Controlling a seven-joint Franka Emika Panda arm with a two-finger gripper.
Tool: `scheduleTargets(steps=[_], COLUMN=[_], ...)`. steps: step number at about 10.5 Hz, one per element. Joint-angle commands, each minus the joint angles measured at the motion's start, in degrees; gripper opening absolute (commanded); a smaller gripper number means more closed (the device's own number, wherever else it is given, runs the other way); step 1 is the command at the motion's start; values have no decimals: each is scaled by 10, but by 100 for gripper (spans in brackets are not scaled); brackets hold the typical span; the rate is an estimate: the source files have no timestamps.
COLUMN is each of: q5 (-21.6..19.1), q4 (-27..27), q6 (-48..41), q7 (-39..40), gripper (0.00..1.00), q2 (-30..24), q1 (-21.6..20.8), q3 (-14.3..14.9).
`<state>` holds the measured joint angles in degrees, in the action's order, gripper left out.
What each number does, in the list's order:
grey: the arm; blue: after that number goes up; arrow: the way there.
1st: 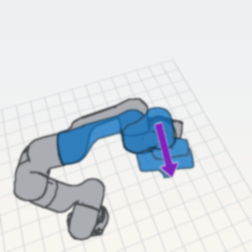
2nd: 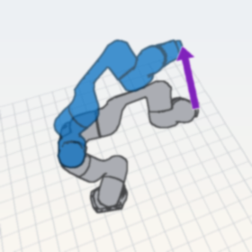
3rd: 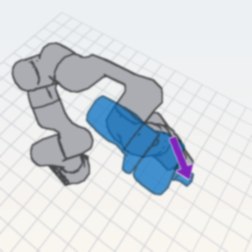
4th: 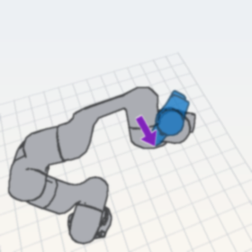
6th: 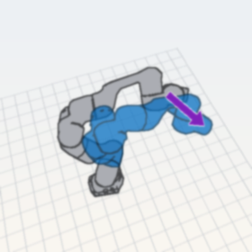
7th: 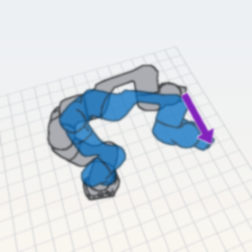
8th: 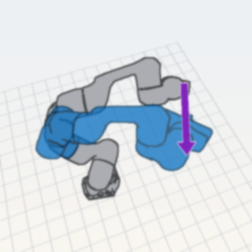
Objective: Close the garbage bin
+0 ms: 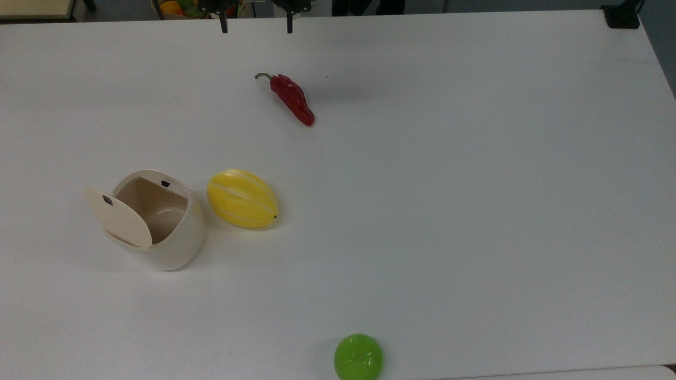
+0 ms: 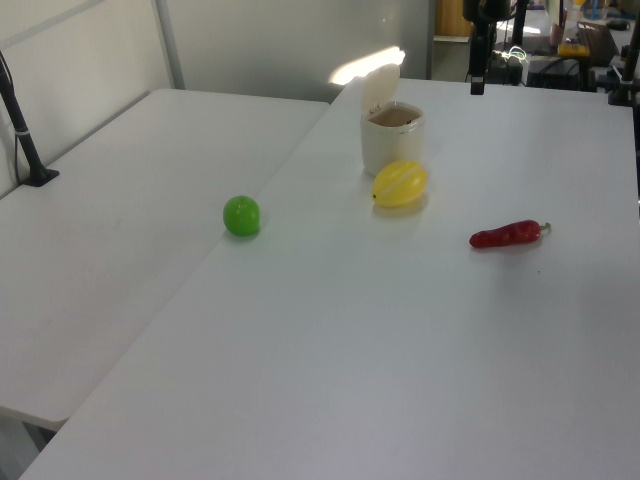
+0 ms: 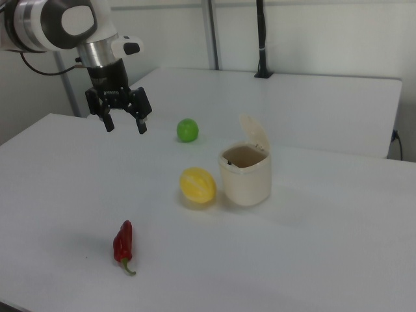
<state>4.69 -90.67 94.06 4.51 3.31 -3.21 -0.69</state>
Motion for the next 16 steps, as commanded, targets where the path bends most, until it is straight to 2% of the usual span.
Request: scheduleTargets(steps=[1,7,8,10,11,12,16], q5=[-2,-6,-6,-6,-6,-6,-6], q4=[-11,-11,-11,-11,-11,-11,-11], q6=[-12,-12,-11,-10,-9,-7,-4], q7=[4,5,7,12,12,12,10], gripper=[100,100,87,27,4,0,0], q2=[-15,-15,-15,-15,-15,-15,-12], q1=[10,10,10,10,10,10,10], q3=[4,4,4,4,4,5,4])
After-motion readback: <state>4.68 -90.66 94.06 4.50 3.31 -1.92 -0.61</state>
